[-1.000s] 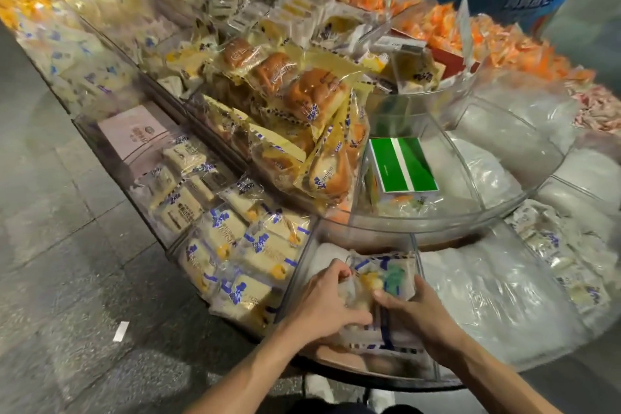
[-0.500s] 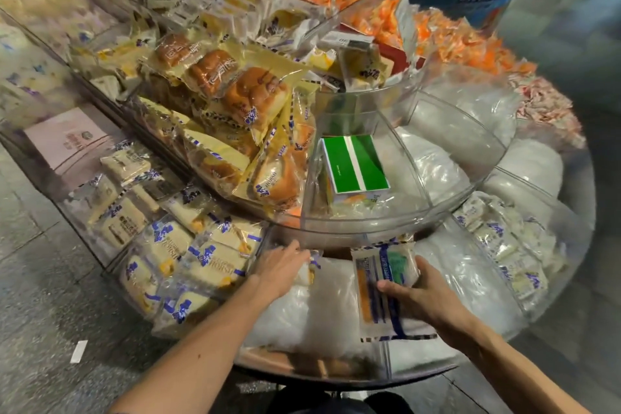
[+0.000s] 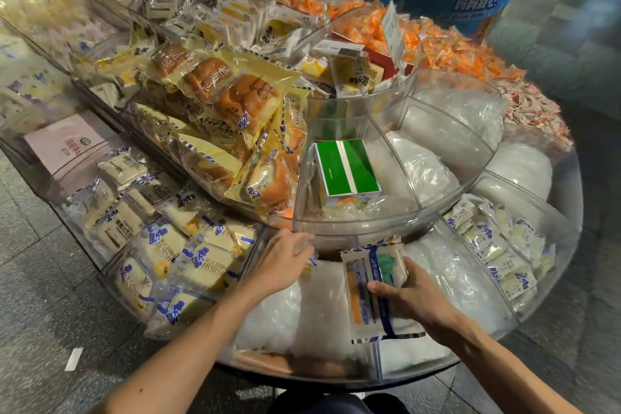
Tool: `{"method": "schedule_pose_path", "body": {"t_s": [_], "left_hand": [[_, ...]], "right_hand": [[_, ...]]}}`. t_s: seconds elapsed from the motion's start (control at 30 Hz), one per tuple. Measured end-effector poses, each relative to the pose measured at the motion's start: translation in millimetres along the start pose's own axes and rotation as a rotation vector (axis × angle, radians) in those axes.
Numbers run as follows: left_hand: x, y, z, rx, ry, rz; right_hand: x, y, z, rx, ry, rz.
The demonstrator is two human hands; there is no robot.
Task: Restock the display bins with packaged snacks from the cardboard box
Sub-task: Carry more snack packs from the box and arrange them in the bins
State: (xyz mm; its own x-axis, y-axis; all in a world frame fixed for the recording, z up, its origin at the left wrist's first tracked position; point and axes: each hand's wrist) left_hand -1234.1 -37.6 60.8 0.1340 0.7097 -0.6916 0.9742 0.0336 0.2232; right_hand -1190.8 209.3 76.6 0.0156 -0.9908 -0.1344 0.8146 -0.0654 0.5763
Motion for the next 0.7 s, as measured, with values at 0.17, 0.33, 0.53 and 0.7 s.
{"method": "schedule_pose_path", "body": {"t_s": [0.17, 0.33, 0.53, 0.7], "left_hand": [[-26.6, 16.2, -34.0, -0.170, 0.626, 0.096], [-24.7, 27.1, -43.3, -0.174, 0.783, 0.191], [-1.2, 28.7, -59.4, -0.196, 0.843, 0.101], [21.6, 35.1, -95.3, -0.269, 1.079, 0.043]], "right_hand": [[1.9, 8.6, 9.4, -0.052, -0.036, 0.003], [5.7, 21.4, 14.6, -0.087, -0.069, 0.020], [-7.3, 38.1, 5.6, -0.073, -0.137, -0.001], [-40.1, 39.0, -3.5, -0.056, -0.185, -0.028]]}}
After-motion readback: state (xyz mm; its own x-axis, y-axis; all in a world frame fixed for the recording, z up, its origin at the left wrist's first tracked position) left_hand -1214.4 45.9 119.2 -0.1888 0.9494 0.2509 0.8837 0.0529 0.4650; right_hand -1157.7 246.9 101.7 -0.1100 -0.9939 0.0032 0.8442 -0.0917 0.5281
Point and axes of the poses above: each hand's wrist, its own y-axis away from the middle knuckle, its own x-axis out of the palm, z = x × y, and after that the axes turned 11 degrees about -z, right-handed
